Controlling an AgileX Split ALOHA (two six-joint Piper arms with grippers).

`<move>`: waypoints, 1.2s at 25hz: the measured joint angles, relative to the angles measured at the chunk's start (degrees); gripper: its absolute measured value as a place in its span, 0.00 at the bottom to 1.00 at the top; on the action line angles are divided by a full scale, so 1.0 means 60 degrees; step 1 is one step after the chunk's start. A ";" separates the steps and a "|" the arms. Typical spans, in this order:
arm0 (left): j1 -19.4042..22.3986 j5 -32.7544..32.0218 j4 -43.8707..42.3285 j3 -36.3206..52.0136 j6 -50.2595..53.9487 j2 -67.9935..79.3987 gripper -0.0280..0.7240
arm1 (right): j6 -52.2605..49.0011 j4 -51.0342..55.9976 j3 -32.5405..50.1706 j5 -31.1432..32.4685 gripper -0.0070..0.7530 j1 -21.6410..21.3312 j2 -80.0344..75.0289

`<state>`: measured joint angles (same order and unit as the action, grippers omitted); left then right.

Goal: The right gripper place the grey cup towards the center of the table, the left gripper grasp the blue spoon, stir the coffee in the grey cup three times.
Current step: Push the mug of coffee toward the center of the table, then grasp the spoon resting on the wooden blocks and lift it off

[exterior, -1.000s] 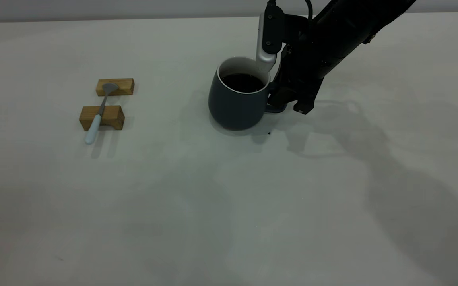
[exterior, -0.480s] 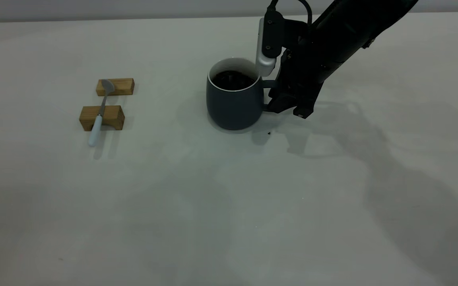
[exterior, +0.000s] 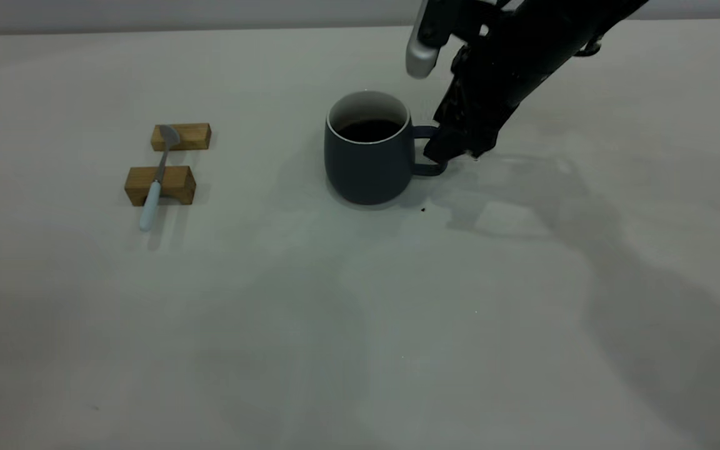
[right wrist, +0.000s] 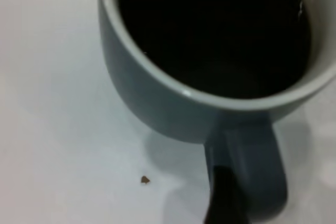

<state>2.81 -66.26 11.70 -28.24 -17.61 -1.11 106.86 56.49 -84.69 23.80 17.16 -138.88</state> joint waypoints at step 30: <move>0.0000 0.0000 0.0003 0.0000 0.0000 0.0000 0.75 | -1.7810 -0.9415 0.6720 0.5534 0.77 -0.1126 1.2860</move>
<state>2.81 -66.26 11.72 -28.24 -17.61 -1.11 0.00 0.00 -44.37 57.00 10.40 -61.72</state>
